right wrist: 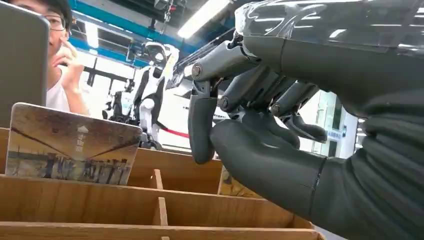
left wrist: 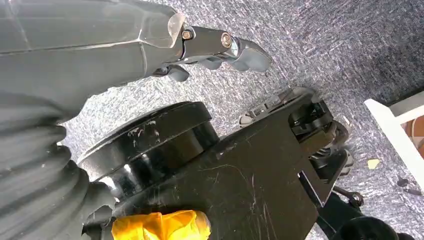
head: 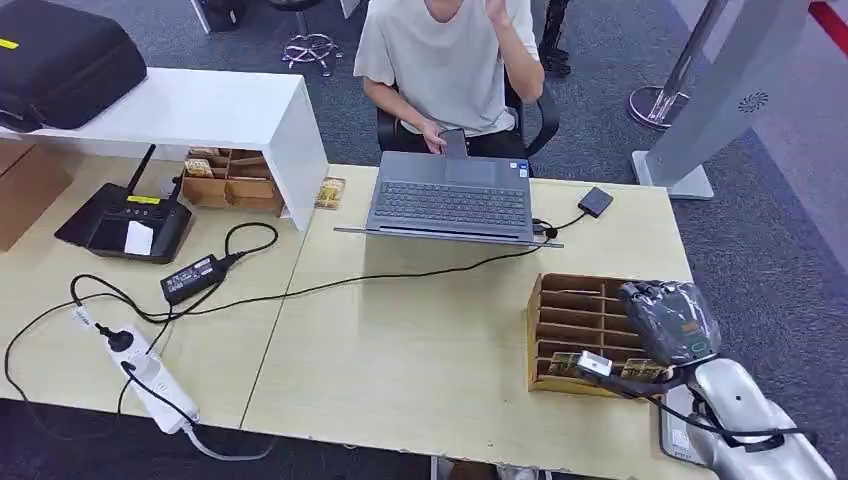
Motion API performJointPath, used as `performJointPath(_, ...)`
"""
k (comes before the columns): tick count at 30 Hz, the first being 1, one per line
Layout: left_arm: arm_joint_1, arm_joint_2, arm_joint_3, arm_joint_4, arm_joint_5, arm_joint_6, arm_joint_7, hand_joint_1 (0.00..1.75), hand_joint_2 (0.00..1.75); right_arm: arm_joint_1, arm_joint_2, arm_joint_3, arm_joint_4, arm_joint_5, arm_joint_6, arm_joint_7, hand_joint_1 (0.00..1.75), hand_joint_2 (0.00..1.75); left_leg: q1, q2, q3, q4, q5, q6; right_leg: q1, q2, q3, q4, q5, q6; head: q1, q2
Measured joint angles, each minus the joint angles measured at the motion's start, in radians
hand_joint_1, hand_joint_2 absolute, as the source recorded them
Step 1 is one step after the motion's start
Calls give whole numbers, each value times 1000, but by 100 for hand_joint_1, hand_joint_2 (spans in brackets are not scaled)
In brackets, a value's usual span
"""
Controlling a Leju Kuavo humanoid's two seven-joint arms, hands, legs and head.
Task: Pass the card to the sensor for recognition and then transmit it.
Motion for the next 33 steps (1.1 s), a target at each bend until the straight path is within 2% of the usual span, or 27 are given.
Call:
performJointPath(18,0,0,17,0,0,0,1,0,175,28,0,-11,-22,-46,15,-37,175,175,0,0,0,0,0,0,0,0,0,0,0,0,0,0)
performJointPath(19,0,-1,17,0,0,0,1,0,175,28,0,-11,-22,-44,15,-38,30,175,0,0,0,0,0,0,0,0,0,0,0,0,0,0)
performJointPath(20,0,-1,17,0,0,0,1,0,175,28,0,-11,-22,-43,15,-38,0,175,0,0,0,0,0,0,0,0,0,0,0,0,0,0)
performJointPath(26,0,-2,21,0,-6,-2,1,0,175,28,3,-11,-22,-17,-20,-30,0,175,0,0,0,0,0,0,0,0,0,0,0,0,0,0)
performJointPath(31,0,-3,24,0,-16,-2,1,0,175,36,25,-29,-35,63,-140,1,0,175,0,0,0,0,0,0,0,0,0,0,0,0,0,0)
performJointPath(33,0,-3,24,0,-18,-3,1,0,175,43,37,-38,-44,85,-155,10,0,175,0,0,0,0,0,0,0,0,0,0,0,0,0,0)
